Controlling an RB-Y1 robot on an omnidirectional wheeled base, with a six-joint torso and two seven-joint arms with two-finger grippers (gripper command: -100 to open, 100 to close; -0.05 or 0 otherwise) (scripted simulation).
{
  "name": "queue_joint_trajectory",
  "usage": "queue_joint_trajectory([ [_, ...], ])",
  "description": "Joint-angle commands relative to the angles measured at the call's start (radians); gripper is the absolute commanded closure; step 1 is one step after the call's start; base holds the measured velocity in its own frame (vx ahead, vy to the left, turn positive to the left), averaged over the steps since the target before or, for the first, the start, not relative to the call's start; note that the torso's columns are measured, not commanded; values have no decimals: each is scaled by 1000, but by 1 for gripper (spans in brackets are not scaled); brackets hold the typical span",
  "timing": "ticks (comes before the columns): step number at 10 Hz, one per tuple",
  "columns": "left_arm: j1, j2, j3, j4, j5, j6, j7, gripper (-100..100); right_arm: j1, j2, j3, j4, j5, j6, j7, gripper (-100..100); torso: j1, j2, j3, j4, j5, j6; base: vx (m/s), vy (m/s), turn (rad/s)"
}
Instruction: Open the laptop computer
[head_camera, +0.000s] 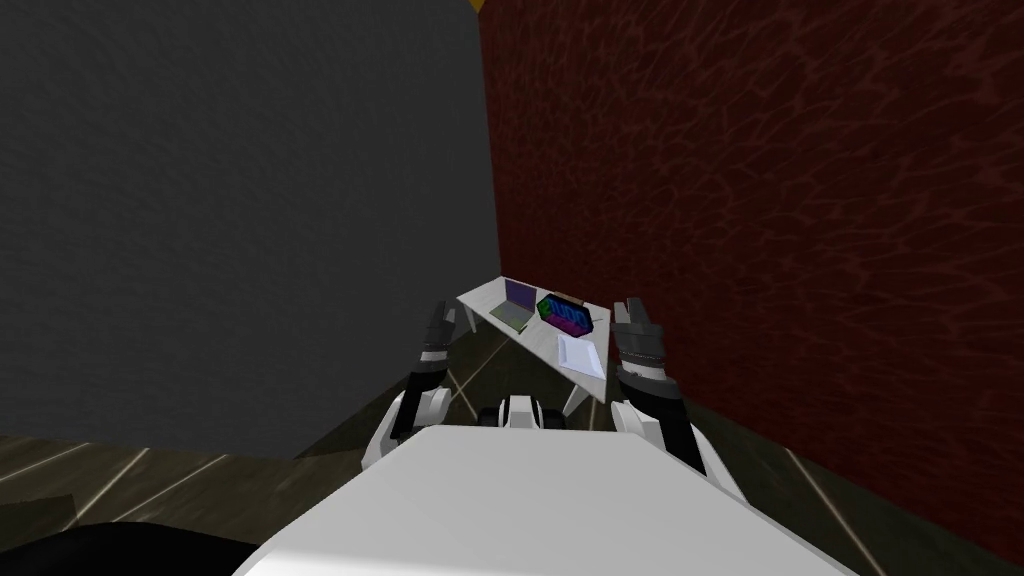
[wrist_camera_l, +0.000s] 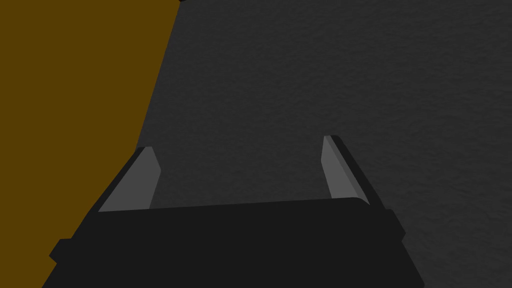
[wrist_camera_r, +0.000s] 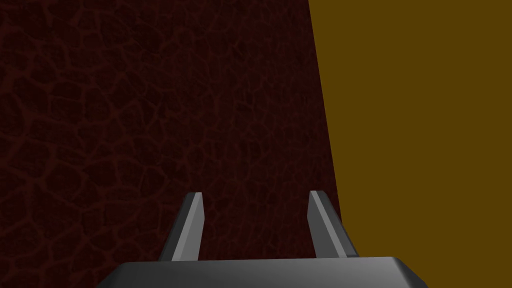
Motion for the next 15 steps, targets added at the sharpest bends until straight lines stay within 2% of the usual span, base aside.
queue_joint_trajectory([
  [1, -72, 32, 4, 71, 4, -3, -27, -100, 0, 0, 0, 0, 0, 0, 0, 0, -1, -1, -1, 0, -1, 0, 42, 83, -145],
  [4, -165, 59, 5, 163, 9, -13, -66, -100, 0, 0, 0, 0, 0, 0, 0, 0, 1, 1, 1, 1, 0, 0, 41, 98, -182],
  [5, -172, 59, 5, 175, 9, -13, -66, -100, 0, 0, 0, 0, 0, 0, 0, 0, 1, 1, 0, 1, 0, 0, 39, 83, -88],
  [6, -208, 65, 5, 211, 11, -17, -80, -100, 0, 0, 0, 0, 0, 0, 0, 0, -1, 2, 1, 1, 0, -1, 34, 76, -135],
  [7, -208, 65, 5, 213, 11, -17, -80, -100, 0, 0, 0, 0, 0, 0, 0, 0, -1, 2, 1, 1, 0, 0, 22, 56, -78],
  [10, -308, 76, 9, 320, 15, -28, -124, -100, 0, 0, 0, 0, 0, 0, 0, 0, 2, 0, 0, 0, 0, 0, 45, 95, -199],
  [11, -321, 76, 9, 336, 15, -28, -124, -100, 0, 0, 0, 0, 0, 0, 0, 0, 3, -1, -1, 0, 1, 0, 44, 88, -76],
  [13, -396, 78, 13, 414, 16, -34, -151, -100, 0, 0, 0, 0, 0, 0, 0, 0, -2, 2, 1, 1, -1, 0, 44, 81, -174],
  [14, -397, 78, 13, 426, 16, -34, -151, -100, 0, 0, 0, 0, 0, 0, 0, 0, 0, 2, 1, 1, 0, 0, 32, 74, -99],
  [15, -436, 78, 17, 463, 15, -36, -163, -100, 0, 0, 0, 0, 0, 0, 0, 0, -1, 2, 1, 1, 0, -1, 41, 71, -136],
])
